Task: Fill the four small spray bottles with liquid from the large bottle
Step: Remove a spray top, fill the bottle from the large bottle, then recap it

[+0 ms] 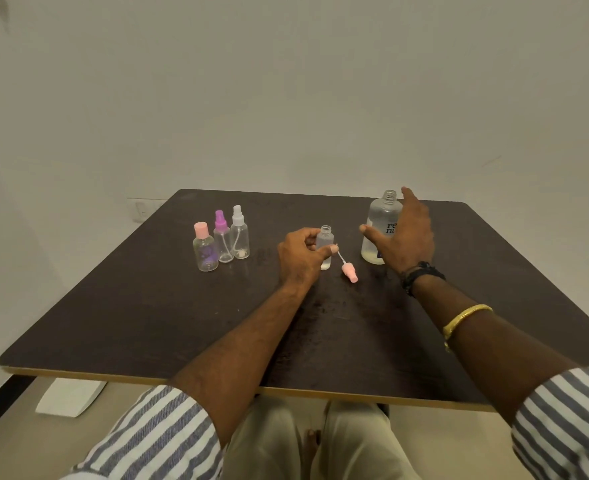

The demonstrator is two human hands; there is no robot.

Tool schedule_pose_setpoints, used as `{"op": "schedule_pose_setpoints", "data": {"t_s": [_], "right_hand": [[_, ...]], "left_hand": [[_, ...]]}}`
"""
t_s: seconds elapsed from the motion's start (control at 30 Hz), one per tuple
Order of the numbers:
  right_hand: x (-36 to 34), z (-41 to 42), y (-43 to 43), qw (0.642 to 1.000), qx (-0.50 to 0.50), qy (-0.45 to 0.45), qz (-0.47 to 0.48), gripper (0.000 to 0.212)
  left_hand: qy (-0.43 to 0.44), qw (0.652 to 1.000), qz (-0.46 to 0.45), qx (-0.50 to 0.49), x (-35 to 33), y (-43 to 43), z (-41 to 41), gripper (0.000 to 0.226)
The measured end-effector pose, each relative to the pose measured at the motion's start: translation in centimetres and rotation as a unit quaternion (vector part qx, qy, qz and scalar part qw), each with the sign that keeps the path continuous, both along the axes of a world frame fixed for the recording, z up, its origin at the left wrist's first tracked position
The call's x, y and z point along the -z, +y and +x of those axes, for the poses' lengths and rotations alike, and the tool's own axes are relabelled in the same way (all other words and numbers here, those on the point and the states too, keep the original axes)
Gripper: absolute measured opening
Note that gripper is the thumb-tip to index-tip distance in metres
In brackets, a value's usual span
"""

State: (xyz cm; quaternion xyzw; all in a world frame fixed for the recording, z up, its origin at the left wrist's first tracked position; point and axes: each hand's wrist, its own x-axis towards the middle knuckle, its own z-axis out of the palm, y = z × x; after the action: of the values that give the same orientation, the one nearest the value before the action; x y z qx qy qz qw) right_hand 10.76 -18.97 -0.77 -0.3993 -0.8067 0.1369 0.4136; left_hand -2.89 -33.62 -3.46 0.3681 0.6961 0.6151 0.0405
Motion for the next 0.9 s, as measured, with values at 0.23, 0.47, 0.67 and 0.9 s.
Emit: {"op": "schedule_pose_setpoints", "data": {"t_s": [0.23,0.47,0.67,0.9], "right_hand": [[-1.4,-0.6,-1.8,0.986,0.045,-0.039,0.157,0.073],[-0.9,-1.1,-3.7,0.965,-0.088,-0.126,0.211,0.024],[0.0,-1.6,-4.5,0.944,-0.095,-0.308,0.073,0.028],[0.7,-1.8,-4.2,0.943,-0.099,-0.315,0.040,0.025]], "left_hand": [[0.000,1.000,0.004,0.001,0.0,0.0,0.2,0.040],[0.000,1.000,0.006,-0.001,0.1,0.1,0.3,0.042],[0.006,1.000,0.001,-0.005,0.4,0.4,0.1,0.042],[0.010,1.000,-0.010,-0.001,1.0,0.4,0.1,0.044]]}}
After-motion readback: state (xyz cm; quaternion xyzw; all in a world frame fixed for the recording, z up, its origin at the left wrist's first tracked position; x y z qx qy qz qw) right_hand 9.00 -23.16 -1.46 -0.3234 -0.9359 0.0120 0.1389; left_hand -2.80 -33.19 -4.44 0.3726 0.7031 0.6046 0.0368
